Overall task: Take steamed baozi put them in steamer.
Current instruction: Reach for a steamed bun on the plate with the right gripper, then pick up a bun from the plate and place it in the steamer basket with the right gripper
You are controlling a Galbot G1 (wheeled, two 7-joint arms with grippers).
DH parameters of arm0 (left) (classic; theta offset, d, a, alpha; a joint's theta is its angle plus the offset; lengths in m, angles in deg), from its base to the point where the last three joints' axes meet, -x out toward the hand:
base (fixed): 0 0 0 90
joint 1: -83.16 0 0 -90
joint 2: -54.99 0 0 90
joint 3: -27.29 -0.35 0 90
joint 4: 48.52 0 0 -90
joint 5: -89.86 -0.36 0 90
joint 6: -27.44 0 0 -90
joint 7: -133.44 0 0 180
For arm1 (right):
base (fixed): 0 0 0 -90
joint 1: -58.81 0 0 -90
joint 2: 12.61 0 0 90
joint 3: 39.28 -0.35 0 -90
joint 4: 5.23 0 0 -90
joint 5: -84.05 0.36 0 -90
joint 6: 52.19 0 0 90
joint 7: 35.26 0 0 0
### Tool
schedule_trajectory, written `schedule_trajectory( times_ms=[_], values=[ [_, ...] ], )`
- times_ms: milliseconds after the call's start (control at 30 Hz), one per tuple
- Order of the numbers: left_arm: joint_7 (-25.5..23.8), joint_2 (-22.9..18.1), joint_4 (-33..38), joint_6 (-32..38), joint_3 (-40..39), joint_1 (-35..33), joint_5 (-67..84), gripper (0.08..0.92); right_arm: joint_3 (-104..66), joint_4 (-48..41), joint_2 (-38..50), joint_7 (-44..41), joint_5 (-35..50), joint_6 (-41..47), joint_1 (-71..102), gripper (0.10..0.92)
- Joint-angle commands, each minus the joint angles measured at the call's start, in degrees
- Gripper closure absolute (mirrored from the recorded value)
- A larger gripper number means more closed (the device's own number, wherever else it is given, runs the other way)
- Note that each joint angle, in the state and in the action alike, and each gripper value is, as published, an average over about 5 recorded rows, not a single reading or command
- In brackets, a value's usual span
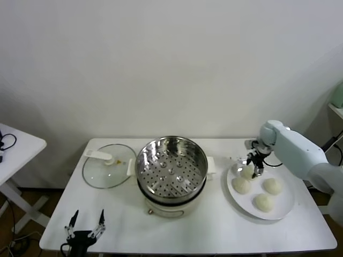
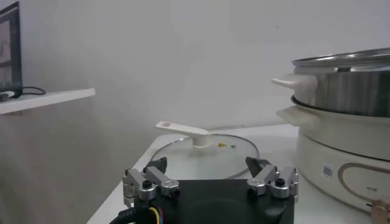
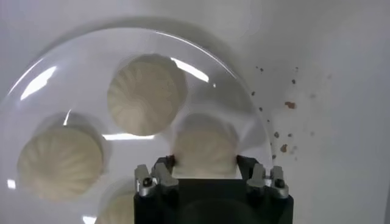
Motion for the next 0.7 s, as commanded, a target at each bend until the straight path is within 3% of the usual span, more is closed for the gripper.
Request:
schedule_trajectory(
  times_ms=[33,200,700],
  values=[
    [0.02,0.05,0.09,-0.05,0.00,-0.04,-0.06,0.177,-0.62,-0.62,-0.61,0.08,-1.06,-0.16,0.12,0.375],
    [0.06,0.09,0.13,-0.06,0.21,-0.04,-0.06,0.177,3.11,4.21,1.69,-0.16,1.72,-0.47,-3.62,0.380],
    [0.20,-0.13,0.02,0.01,0.11,-0.12,-0.27,0.177,33.15,31.18,6.61,-1.68,23.94,-5.13,-35.75,0.381]
  ],
)
